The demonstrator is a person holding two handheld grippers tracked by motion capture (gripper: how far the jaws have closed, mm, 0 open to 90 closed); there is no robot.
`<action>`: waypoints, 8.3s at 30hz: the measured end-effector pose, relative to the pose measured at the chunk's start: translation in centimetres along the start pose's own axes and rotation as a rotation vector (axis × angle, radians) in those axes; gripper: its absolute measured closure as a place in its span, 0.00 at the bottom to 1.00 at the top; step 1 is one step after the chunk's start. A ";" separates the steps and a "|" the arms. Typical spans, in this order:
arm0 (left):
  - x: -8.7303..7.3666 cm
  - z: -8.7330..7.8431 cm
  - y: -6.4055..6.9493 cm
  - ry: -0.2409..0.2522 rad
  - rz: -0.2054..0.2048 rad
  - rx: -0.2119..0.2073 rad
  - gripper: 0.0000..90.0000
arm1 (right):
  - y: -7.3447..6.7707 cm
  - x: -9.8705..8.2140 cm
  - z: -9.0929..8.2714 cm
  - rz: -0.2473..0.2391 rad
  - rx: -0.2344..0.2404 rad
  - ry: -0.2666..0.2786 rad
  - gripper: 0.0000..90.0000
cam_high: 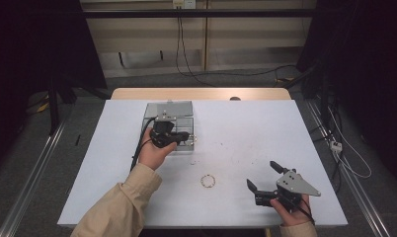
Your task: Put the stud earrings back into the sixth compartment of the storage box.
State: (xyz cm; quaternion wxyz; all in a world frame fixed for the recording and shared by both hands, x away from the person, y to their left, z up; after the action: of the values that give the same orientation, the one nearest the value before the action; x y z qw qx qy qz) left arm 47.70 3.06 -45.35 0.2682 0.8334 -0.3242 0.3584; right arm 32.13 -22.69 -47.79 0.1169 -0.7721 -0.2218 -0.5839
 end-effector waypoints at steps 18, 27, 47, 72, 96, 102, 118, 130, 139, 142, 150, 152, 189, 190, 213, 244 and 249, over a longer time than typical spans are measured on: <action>-0.5 0.8 -2.0 -0.002 -0.017 0.051 0.96 | 0.0 0.0 0.0 0.002 0.002 0.001 0.03; -0.8 1.1 -3.1 -0.006 -0.045 0.064 0.96 | 0.0 0.0 0.0 -0.002 0.004 0.001 0.03; -1.2 2.1 -4.0 -0.015 -0.038 0.111 0.96 | -0.1 0.0 0.0 0.004 0.012 0.000 0.04; -0.7 -0.1 0.9 -0.014 0.028 -0.045 0.51 | -0.2 -0.1 0.1 -0.002 0.012 -0.005 0.04; -4.1 0.2 4.8 -0.042 0.108 -0.139 0.18 | -0.4 -0.1 0.2 -0.011 0.014 -0.008 0.04; -4.8 0.4 5.2 -0.055 0.119 -0.144 0.15 | -0.4 -0.1 0.2 -0.010 0.015 -0.009 0.04; -7.0 1.2 7.1 -0.108 0.175 -0.196 0.42 | -0.5 -0.2 0.2 -0.007 0.016 -0.012 0.04; -8.2 2.1 8.3 -0.161 0.212 -0.233 0.72 | -0.4 -0.2 0.2 -0.006 0.018 -0.011 0.04; -8.7 2.1 8.8 -0.172 0.209 -0.233 0.80 | -0.4 -0.2 0.2 -0.007 0.015 -0.012 0.04; -8.8 2.0 9.0 -0.171 0.209 -0.235 0.85 | -0.5 -0.1 0.2 -0.009 0.015 -0.012 0.04; -8.6 2.0 8.2 -0.172 0.225 -0.187 0.97 | -0.5 -0.1 0.2 -0.010 0.016 -0.011 0.04; -8.5 2.1 7.7 -0.171 0.217 -0.180 0.97 | -0.5 -0.1 0.2 -0.010 0.015 -0.013 0.04; -4.5 0.3 6.0 -0.110 0.147 -0.180 0.97 | -0.4 -0.1 0.2 -0.008 0.016 -0.011 0.04; -4.4 0.2 5.9 -0.112 0.150 -0.182 0.97 | -0.4 -0.1 0.2 -0.008 0.017 -0.010 0.04; -0.3 -0.7 1.6 -0.062 0.095 -0.082 0.97 | -0.3 0.0 0.2 -0.006 0.014 -0.006 0.04; -0.1 0.2 -3.3 -0.016 -0.013 0.015 0.80 | -0.2 -0.1 -0.1 0.001 0.015 -0.002 0.04; -0.6 -2.0 -2.1 0.025 0.005 -0.034 0.62 | -0.1 -0.2 -0.2 -0.003 0.011 -0.009 0.04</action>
State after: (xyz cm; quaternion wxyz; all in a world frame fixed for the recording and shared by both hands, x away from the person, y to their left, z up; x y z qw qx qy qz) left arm 48.07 5.97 -45.05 0.2854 0.8232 -0.3290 0.3641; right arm 31.87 -22.71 -47.98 0.1195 -0.7736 -0.2267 -0.5795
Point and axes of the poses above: each handheld gripper's, and its own axes: z roughly forward along the jaws, x roughly out of its top, y roughly to its right, the point moved 8 cm from there along z, roughly forward along the jaws, and after that the axes turned 1 degree about -z, right-handed, at the moved point
